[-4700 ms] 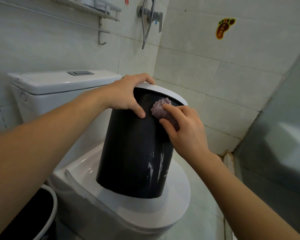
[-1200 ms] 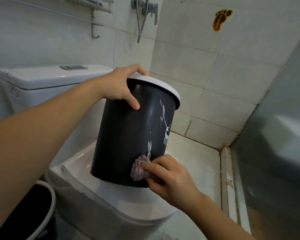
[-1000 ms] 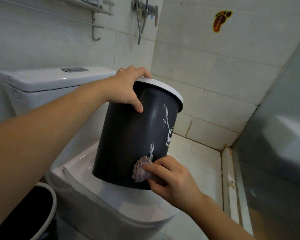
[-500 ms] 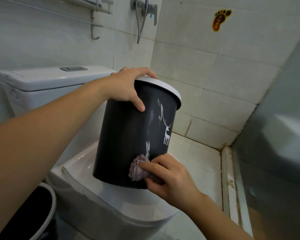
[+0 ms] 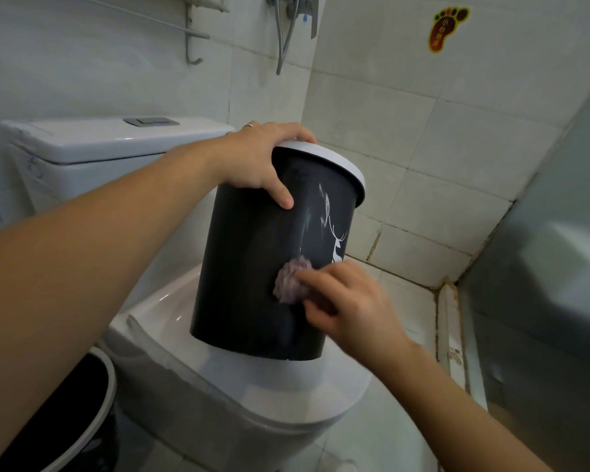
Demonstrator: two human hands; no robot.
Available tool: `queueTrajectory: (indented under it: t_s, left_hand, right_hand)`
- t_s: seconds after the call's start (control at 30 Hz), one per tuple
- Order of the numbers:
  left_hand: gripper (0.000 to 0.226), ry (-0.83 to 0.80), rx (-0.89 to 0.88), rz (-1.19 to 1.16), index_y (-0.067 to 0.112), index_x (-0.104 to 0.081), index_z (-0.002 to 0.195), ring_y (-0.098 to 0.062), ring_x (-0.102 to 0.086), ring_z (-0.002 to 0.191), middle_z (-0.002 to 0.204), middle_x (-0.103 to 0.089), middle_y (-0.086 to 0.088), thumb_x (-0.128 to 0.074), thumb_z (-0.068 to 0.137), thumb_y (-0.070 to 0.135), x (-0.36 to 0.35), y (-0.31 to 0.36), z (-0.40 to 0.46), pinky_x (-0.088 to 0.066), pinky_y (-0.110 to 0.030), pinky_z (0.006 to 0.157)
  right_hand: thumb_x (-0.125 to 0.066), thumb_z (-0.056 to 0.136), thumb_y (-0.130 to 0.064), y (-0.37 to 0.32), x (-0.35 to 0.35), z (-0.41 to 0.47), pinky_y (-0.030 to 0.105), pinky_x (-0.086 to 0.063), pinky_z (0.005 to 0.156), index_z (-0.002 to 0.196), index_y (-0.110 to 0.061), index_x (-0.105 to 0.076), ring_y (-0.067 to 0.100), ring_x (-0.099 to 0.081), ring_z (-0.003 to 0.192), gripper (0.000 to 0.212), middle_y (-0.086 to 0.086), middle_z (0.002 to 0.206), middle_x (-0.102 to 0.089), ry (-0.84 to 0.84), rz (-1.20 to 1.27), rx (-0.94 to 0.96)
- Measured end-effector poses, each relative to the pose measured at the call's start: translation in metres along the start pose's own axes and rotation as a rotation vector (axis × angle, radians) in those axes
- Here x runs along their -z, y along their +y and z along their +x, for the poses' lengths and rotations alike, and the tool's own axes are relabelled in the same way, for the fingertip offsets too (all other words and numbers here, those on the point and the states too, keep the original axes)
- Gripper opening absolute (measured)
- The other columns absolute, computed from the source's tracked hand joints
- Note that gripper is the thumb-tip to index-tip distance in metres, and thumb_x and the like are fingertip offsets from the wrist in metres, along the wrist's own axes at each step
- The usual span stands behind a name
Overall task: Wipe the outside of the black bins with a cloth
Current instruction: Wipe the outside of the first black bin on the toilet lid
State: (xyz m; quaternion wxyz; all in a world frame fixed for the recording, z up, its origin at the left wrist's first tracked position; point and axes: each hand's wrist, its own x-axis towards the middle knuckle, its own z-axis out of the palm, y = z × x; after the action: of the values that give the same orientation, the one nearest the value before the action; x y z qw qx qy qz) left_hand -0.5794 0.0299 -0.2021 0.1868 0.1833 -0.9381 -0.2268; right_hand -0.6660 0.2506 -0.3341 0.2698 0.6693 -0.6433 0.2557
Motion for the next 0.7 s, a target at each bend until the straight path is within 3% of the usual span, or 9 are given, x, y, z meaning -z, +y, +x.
queueTrajectory:
  t_s: [0.13,0.4,0.63,0.7]
  left_hand:
    - [0.091,0.016,-0.013,0.038,0.053,-0.044,0.129,-0.022,-0.041,0.127,0.133,-0.049,0.009,-0.093,0.056,0.031,0.0,-0.003,-0.002,-0.039,-0.05,0.107]
    - [0.092,0.012,-0.021,0.066,0.052,-0.041,0.134,-0.022,-0.034,0.129,0.134,-0.046,0.009,-0.091,0.06,0.033,0.0,-0.001,-0.005,-0.033,-0.051,0.11]
    - [0.091,0.008,-0.058,0.134,0.051,-0.039,0.136,-0.024,-0.034,0.129,0.136,-0.046,0.005,-0.09,0.062,0.036,-0.002,0.006,-0.005,-0.03,-0.052,0.11]
    - [0.09,0.009,-0.057,0.143,0.052,-0.038,0.137,-0.025,-0.034,0.13,0.135,-0.046,0.006,-0.088,0.064,0.036,-0.002,0.005,-0.005,-0.03,-0.053,0.11]
  right_hand:
    - [-0.075,0.08,-0.009,0.001,0.001,0.011,0.041,-0.052,0.059,0.11,-0.011,-0.072,0.028,-0.058,0.074,0.031,0.008,0.085,-0.064,0.07,-0.006,-0.095]
    - [-0.065,0.089,-0.016,-0.009,0.002,-0.012,0.038,-0.05,0.058,0.107,-0.013,-0.073,0.027,-0.056,0.072,0.019,0.008,0.086,-0.063,-0.131,-0.046,0.166]
    - [-0.073,0.083,-0.01,0.006,0.017,0.046,0.045,-0.051,0.063,0.114,-0.01,-0.071,0.031,-0.058,0.077,0.03,0.012,0.085,-0.063,0.062,-0.067,-0.17]
    - [-0.073,0.083,-0.01,0.004,0.016,0.046,0.045,-0.051,0.063,0.114,-0.01,-0.07,0.031,-0.058,0.077,0.032,0.012,0.086,-0.063,0.074,-0.059,-0.188]
